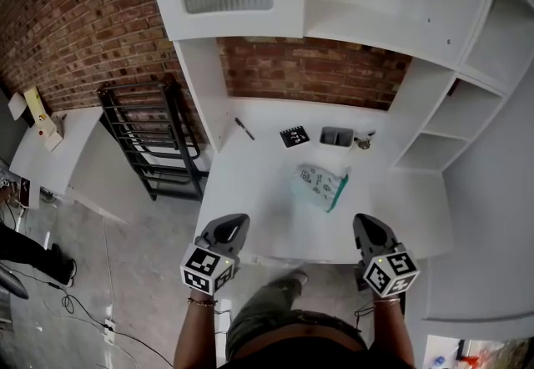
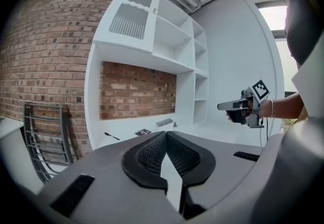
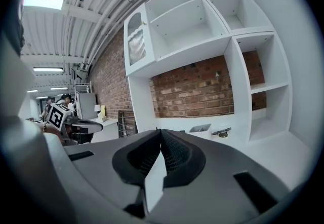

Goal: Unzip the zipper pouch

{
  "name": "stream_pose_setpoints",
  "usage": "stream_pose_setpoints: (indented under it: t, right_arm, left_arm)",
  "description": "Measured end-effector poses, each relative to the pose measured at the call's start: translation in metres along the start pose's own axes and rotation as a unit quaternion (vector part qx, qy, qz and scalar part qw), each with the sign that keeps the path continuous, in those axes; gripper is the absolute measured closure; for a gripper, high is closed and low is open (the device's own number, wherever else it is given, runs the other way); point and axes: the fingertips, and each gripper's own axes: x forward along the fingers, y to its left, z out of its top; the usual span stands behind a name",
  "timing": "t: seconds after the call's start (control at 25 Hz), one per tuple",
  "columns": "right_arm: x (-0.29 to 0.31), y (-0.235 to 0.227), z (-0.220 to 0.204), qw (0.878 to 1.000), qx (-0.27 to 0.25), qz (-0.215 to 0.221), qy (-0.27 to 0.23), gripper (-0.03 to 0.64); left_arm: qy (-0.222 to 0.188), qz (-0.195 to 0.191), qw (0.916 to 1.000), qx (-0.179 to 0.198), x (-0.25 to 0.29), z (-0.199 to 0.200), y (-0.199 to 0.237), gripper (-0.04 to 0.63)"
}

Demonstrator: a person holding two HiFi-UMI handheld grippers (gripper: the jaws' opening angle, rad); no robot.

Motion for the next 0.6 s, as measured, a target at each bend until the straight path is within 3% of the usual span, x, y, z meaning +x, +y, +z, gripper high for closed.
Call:
stream_pose_setpoints:
  t: [0.48,0.6]
  right_arm:
    - [-0.002,-0.002,-0.011,1.000,-0.011,-0.012,0.014,0.617]
    - [-0.002,-0.002,-0.011,1.000,-0.014,-0.018,0.015,0.617]
  left_arm:
    - [-0.021,0.022,0.9990,-0.031,-0.006,0.003,-0.006,0.592]
    - [-0.024,0.025,0.9991,-0.023,-0.006,0.003,-0.010,0.591]
